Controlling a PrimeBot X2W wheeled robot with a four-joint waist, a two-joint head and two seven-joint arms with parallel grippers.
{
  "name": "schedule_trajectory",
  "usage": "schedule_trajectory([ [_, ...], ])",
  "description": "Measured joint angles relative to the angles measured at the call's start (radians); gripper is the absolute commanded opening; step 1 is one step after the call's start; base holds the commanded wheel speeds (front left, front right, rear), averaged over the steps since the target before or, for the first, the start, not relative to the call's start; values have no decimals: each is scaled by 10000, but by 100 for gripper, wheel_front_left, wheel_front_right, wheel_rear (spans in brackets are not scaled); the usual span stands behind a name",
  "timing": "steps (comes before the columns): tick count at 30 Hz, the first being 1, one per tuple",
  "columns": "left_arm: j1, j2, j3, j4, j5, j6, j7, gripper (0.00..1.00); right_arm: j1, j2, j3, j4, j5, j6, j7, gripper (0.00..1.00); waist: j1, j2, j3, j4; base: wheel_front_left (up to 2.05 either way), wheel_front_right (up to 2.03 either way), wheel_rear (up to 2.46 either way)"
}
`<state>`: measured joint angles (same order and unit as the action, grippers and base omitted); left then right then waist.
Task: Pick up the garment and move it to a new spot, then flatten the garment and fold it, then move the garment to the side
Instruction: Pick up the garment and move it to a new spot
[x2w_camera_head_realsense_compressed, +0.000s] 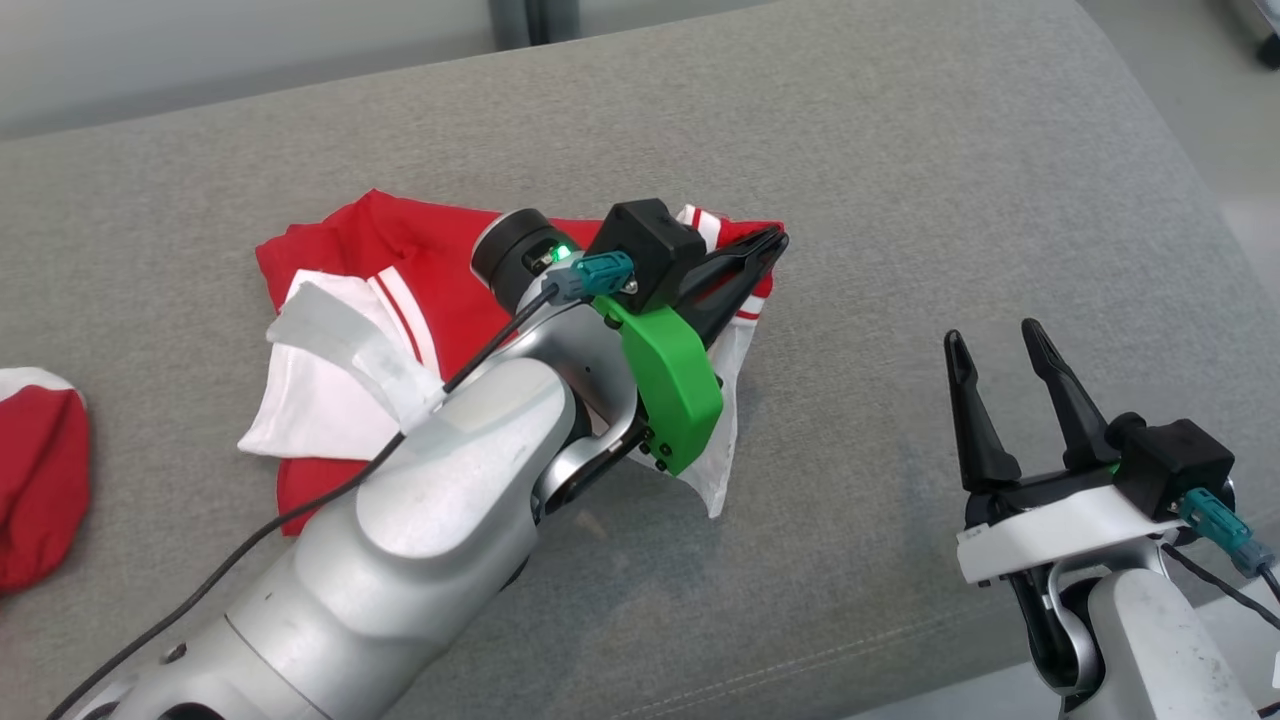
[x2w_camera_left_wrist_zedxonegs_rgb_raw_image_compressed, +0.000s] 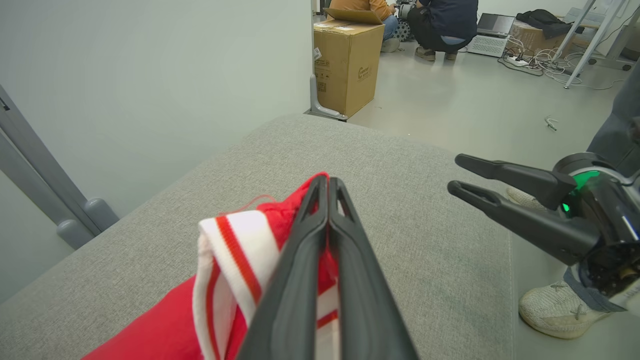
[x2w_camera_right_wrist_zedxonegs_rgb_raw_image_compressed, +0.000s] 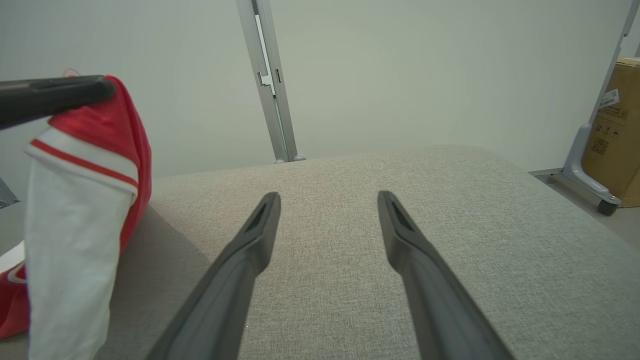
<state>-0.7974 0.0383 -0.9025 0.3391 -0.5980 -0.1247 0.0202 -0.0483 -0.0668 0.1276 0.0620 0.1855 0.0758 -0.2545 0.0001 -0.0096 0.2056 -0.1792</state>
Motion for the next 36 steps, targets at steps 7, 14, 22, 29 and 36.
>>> schedule_trajectory([
  [7,-702,17,-337,418,-261,339,157,0,1,128,201,-251,36,-59,0,100,0,0,319,-923,0,0,0],
  [14,-1827,36,-347,1244,-203,1143,42,45,-175,270,911,-303,127,69,0,100,0,0,796,-1959,0,0,0],
  [22,-1660,48,-86,3292,132,1530,167,100,-669,265,1860,326,196,293,0,100,0,0,1042,-3066,0,0,0],
  [29,-1529,0,-311,3028,-98,1622,35,100,-788,211,1814,232,-81,326,0,100,0,0,912,-3387,0,0,0],
  [36,-1526,10,734,2986,-148,2236,-920,100,-1360,54,2993,307,-623,476,0,100,0,0,739,-2700,0,0,0],
])
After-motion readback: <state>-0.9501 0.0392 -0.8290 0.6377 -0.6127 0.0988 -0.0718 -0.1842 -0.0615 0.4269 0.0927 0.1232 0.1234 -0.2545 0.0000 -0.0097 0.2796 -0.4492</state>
